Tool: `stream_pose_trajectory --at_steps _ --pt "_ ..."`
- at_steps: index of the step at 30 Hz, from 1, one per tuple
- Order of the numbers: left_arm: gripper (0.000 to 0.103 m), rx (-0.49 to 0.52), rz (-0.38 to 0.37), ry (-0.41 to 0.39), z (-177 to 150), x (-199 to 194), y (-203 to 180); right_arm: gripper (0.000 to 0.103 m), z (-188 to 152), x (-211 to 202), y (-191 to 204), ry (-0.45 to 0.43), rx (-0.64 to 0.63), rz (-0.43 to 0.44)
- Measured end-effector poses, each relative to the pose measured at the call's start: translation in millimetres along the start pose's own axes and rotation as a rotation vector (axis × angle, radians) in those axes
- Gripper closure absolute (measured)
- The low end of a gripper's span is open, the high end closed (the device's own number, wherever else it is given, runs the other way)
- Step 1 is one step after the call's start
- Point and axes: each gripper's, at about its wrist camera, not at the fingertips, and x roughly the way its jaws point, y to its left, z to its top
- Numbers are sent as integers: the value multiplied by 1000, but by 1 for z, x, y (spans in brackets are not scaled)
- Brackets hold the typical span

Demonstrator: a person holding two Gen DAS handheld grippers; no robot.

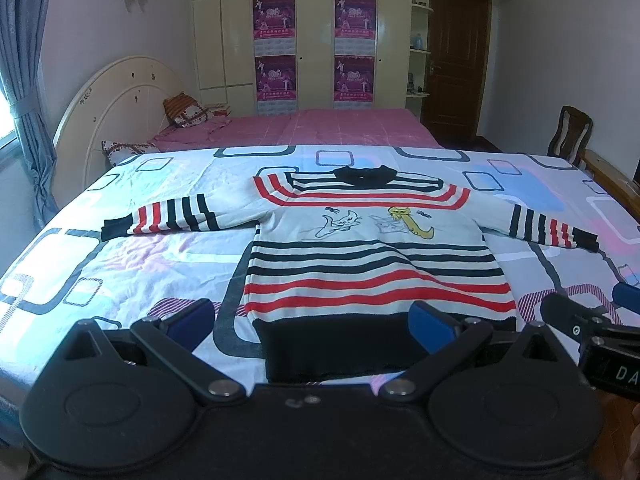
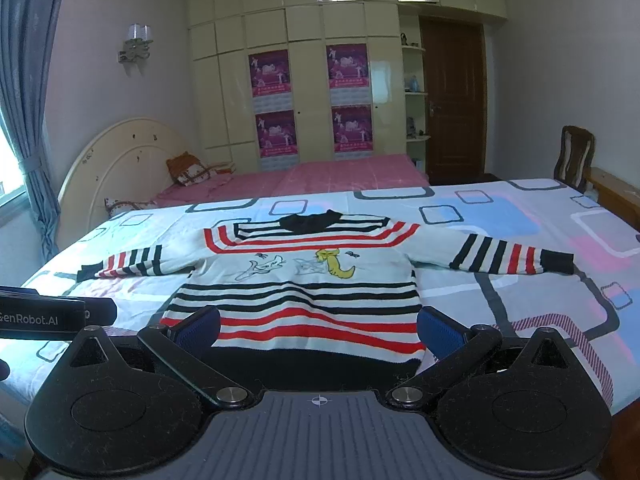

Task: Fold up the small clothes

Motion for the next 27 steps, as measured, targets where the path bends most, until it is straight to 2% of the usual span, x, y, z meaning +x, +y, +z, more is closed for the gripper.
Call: stream_pose_trajectory --at_steps 27 --pt "0 2 -5 19 5 7 -5 0 1 9 -9 6 17 -9"
